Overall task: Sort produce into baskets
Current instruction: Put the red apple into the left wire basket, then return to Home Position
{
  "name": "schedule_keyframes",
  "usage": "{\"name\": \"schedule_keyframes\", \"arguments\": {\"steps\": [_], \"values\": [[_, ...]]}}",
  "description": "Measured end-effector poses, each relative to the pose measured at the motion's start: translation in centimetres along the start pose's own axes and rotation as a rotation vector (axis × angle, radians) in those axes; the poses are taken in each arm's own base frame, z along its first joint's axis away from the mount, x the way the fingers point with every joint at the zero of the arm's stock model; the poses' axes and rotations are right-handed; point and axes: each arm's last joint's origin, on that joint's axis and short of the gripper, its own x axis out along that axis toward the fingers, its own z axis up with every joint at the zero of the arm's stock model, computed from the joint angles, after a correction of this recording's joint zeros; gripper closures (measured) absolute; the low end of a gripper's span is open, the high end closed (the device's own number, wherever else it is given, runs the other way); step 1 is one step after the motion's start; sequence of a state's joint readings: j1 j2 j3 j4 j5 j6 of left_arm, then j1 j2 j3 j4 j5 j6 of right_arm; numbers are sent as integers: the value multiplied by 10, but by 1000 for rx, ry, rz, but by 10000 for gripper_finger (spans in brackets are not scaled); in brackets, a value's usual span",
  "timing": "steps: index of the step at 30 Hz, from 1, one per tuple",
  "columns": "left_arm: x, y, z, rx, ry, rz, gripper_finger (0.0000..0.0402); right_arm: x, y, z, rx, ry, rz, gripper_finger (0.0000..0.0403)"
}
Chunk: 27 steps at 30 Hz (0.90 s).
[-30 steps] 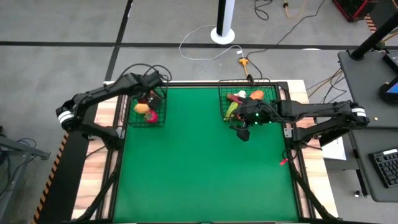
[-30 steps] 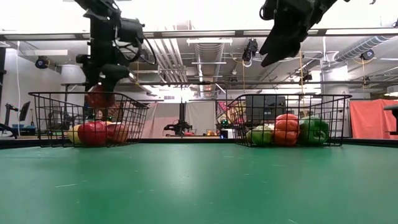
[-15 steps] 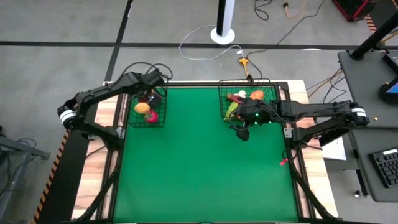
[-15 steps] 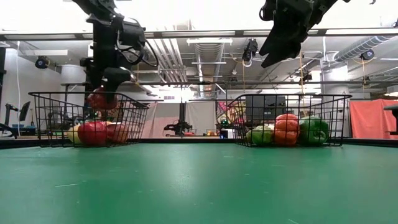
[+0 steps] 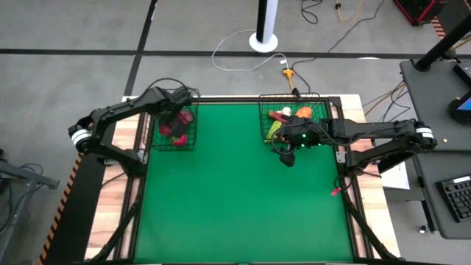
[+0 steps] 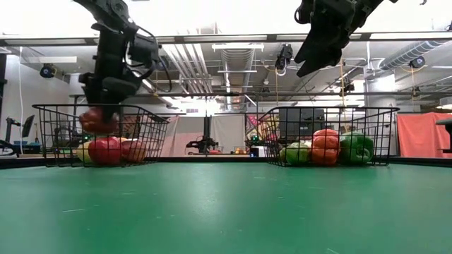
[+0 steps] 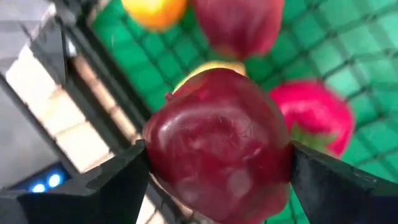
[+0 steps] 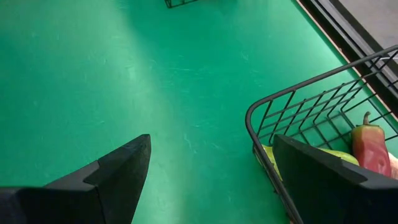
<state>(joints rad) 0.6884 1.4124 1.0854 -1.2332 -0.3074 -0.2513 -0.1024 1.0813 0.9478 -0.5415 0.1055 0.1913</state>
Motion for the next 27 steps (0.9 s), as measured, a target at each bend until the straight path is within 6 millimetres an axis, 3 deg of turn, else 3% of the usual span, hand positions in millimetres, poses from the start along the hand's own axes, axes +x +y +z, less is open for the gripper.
{"name": "schedule_keyframes", "arguments": {"steps": [4,13,20,27], "values": [[0,2,-7,-16,67,17,72,0,0,0,0,0,0,76],[-1,-3,-8,-43,59,15,36,0,0,0,-6,1,0,76],[-4,-8,-9,-20,48,13,31,0,0,0,-8,1,0,76],[-26,-25,-27,-38,-86,23,30,0,0,0,-28,1,0,76]]}}
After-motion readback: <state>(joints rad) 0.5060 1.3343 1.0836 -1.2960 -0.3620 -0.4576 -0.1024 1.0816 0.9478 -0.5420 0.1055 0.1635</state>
